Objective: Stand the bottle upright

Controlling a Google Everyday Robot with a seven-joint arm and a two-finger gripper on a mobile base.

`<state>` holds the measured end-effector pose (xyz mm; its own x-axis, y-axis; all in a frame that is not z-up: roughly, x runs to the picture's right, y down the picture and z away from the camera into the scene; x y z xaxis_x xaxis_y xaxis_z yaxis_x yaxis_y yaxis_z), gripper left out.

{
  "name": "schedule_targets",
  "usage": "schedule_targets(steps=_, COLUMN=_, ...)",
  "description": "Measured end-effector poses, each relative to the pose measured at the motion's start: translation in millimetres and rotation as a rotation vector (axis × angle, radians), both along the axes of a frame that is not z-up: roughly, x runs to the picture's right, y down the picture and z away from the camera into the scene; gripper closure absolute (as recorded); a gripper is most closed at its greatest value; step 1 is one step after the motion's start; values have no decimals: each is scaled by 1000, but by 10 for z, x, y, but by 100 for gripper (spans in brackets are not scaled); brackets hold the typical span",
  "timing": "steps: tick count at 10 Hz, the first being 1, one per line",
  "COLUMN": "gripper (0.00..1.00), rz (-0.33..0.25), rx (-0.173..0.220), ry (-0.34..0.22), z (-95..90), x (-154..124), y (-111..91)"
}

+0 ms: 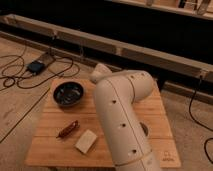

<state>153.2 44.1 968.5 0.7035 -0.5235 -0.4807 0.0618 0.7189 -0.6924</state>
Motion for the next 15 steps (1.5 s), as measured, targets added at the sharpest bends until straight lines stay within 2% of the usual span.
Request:
schedule_targets(steps=6, gripper=87, rz=24, rx=3, ry=21, z=26, x=45, y=-7)
schedule_targets(steps=8, gripper=91, rz=43, rx=5, ry=3, z=-23, x=43, y=-53)
schedule_targets(steps=10, gripper=91, rz=73, rx=5, ry=-50, z=-122, x=-1, y=-139)
schedule_targets(steps=14, gripper=91, rz=164, rx=4, ry=-217, z=-447, x=-88, y=-358)
schedule_targets(steps=15, gripper=91, rz=195, rx=5, ry=-274, z=-548, x=-110, y=-430)
